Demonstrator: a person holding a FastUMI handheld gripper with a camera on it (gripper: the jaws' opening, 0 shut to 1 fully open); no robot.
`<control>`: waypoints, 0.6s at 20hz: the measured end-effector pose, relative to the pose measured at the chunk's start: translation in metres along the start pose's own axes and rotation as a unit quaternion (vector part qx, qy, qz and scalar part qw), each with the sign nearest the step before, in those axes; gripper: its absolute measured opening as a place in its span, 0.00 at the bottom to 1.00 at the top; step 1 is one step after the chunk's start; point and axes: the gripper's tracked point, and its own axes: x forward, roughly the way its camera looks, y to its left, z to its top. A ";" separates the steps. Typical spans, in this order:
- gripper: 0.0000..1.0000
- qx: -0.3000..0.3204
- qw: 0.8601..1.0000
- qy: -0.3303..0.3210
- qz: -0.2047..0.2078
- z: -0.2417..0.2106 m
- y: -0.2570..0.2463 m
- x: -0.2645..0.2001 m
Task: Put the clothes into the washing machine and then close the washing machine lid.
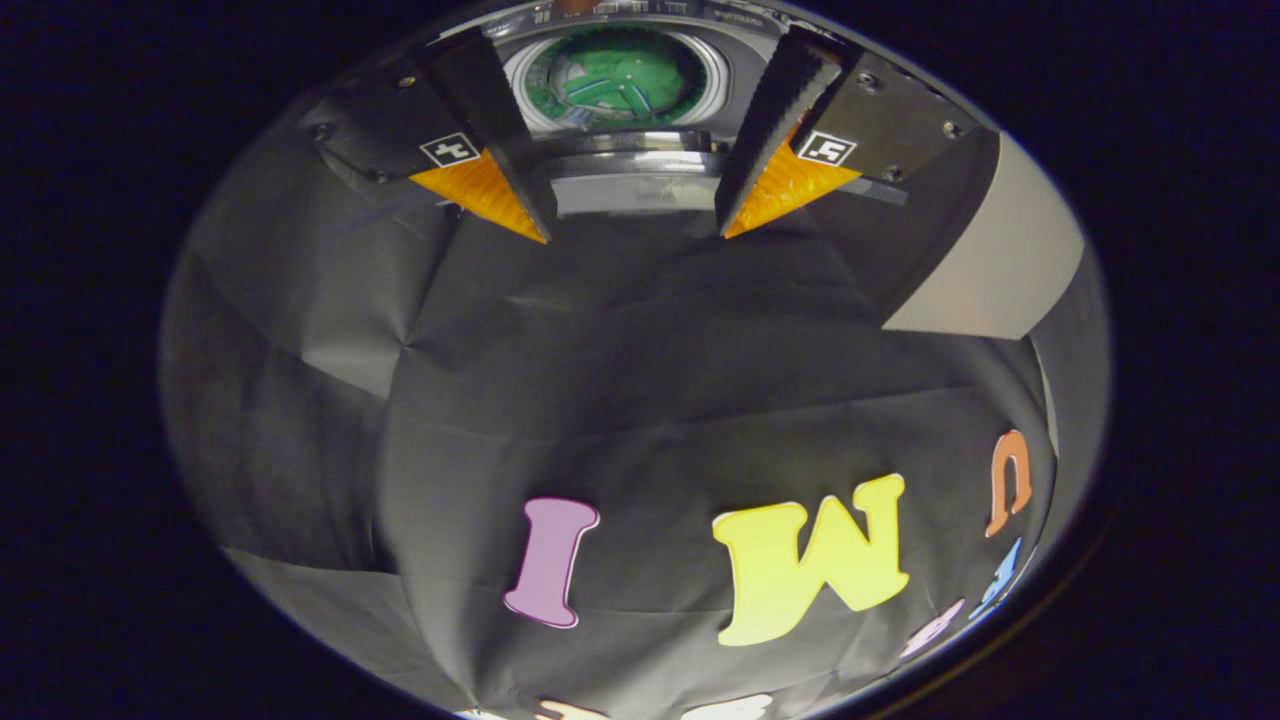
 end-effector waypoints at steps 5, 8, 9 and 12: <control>1.00 0.031 0.999 0.015 -0.029 -0.055 -0.004 -0.051; 0.99 0.055 0.998 -0.022 -0.039 -0.061 -0.005 -0.095; 0.99 0.059 0.997 -0.034 -0.042 -0.064 -0.005 -0.111; 0.99 0.062 0.994 -0.074 -0.046 -0.064 -0.004 -0.155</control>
